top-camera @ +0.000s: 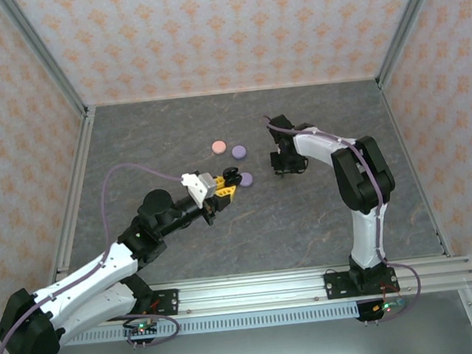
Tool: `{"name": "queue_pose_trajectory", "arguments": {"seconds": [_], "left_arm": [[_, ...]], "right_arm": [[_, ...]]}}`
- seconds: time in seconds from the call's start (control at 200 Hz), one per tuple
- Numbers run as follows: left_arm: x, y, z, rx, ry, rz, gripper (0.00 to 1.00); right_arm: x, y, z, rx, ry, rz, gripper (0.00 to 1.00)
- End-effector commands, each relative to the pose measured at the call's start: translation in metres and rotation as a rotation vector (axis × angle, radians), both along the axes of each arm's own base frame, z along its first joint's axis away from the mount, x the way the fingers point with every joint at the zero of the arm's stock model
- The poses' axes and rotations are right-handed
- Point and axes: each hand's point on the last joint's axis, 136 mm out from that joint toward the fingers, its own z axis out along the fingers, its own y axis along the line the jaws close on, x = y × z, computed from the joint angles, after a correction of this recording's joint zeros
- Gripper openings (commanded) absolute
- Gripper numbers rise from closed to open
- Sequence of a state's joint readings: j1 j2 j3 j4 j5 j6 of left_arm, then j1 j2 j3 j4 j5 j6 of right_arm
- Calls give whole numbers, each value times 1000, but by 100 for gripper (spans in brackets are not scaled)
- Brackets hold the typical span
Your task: Insert wireless bluetooth earbuds into charging case
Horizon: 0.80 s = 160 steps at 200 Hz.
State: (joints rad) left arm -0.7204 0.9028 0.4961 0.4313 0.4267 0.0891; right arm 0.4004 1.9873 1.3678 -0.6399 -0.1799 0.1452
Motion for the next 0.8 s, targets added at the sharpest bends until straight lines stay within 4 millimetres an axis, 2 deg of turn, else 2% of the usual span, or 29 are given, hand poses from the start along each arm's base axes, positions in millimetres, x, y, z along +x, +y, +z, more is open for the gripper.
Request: {"name": "queue_pose_trajectory", "arguments": {"seconds": [0.0, 0.17, 0.3, 0.4, 0.636, 0.796], "left_arm": [[-1, 2, 8, 0, -38, 12, 0], [-1, 2, 8, 0, -36, 11, 0], [0, 2, 8, -15, -33, 16, 0], [1, 1, 8, -28, -30, 18, 0], [8, -2, 12, -63, -22, 32, 0], [15, -7, 11, -75, -2, 39, 0]], "right_arm": [[13, 7, -3, 19, -31, 22, 20], [13, 7, 15, 35, -77, 26, 19], [6, 5, 45, 67, -134, 15, 18], [-4, 7, 82, 138, -212, 4, 18], [-44, 33, 189, 381, -466, 72, 18], [-70, 56, 243, 523, -589, 153, 18]]}}
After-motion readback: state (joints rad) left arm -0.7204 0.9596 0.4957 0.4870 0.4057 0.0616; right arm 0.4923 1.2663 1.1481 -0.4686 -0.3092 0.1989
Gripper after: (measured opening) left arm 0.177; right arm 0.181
